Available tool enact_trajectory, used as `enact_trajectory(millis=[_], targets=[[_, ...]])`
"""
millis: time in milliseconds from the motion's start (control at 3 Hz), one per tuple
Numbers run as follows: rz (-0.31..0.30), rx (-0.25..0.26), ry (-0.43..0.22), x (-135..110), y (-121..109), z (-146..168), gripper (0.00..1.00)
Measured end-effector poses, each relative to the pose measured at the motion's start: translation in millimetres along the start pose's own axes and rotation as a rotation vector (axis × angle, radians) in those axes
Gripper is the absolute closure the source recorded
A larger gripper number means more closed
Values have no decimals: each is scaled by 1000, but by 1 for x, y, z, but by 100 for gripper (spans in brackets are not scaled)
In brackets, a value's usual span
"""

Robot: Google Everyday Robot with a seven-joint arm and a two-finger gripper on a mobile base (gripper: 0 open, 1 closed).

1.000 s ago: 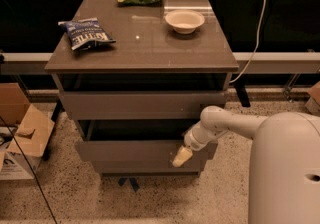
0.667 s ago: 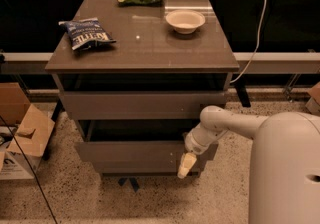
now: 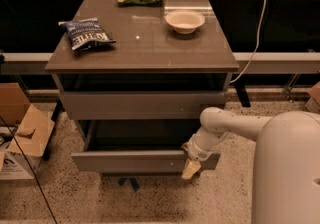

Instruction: Open middle drawer

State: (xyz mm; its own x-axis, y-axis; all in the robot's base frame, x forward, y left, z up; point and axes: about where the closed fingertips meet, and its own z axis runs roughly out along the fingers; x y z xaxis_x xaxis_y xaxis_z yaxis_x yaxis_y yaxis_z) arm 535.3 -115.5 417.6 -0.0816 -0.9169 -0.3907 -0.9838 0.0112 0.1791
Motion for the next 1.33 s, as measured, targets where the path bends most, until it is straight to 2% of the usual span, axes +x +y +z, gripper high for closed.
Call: enact_trajectory(millis=[333,667,1000,1333], targets=[[-16,-23,24,5,23,0,65],[30,-18,26,12,53,2,72],[153,6,-9,23,96,15,49],[213,14,-34,28,111,22,27]])
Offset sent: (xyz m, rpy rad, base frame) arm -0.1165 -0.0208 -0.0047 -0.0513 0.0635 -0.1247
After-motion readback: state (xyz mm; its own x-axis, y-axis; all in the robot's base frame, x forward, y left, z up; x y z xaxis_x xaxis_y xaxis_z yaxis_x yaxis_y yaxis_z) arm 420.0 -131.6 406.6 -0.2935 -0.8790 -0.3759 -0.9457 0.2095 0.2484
